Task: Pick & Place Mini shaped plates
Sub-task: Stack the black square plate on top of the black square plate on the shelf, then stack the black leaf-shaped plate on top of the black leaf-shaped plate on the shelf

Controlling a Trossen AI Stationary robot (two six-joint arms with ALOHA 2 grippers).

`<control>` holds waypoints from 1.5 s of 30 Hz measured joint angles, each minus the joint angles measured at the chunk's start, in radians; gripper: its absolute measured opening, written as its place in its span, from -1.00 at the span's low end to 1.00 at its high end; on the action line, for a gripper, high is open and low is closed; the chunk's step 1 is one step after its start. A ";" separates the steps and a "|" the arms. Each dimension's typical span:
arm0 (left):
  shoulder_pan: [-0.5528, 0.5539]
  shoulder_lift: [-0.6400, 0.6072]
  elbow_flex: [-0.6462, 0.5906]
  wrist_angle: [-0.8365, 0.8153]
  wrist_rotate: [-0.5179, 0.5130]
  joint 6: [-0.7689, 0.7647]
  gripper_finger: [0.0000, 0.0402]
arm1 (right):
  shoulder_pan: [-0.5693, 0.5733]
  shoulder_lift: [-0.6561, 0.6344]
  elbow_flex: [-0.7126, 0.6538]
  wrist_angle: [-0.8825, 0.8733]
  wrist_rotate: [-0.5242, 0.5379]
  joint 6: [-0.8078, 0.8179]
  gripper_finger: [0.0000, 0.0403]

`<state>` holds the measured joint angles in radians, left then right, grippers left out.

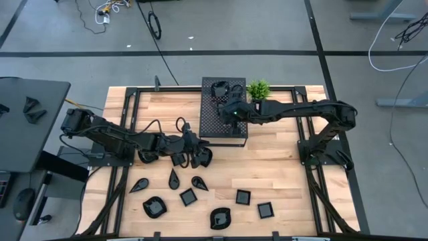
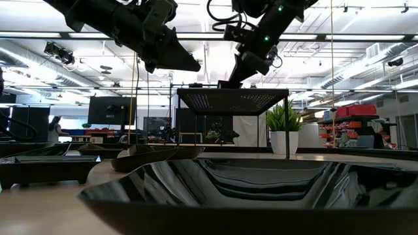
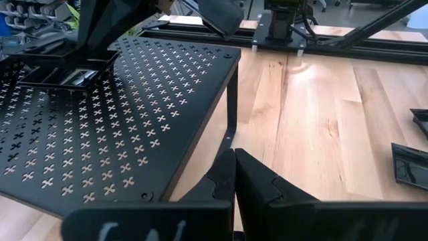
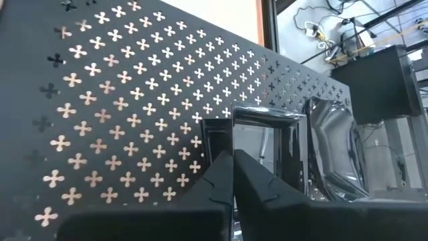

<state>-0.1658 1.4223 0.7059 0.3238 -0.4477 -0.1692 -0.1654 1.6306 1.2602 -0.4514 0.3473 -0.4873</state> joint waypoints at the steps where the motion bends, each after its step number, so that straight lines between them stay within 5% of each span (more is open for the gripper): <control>1: 0.000 0.000 0.000 0.000 0.000 0.000 -0.96 | 0.000 0.000 0.000 0.000 0.000 0.000 -0.96; 31: 0.000 0.000 0.000 0.001 0.000 0.000 -0.96 | -0.006 -0.021 0.000 -0.023 0.000 -0.114 -0.79; 45: -0.002 0.000 0.000 -0.007 0.000 0.002 -0.96 | 0.072 -0.043 0.000 -0.018 -0.132 0.124 -0.98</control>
<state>-0.1681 1.4223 0.7059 0.3171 -0.4477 -0.1671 -0.0935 1.5875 1.2602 -0.4690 0.2157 -0.3635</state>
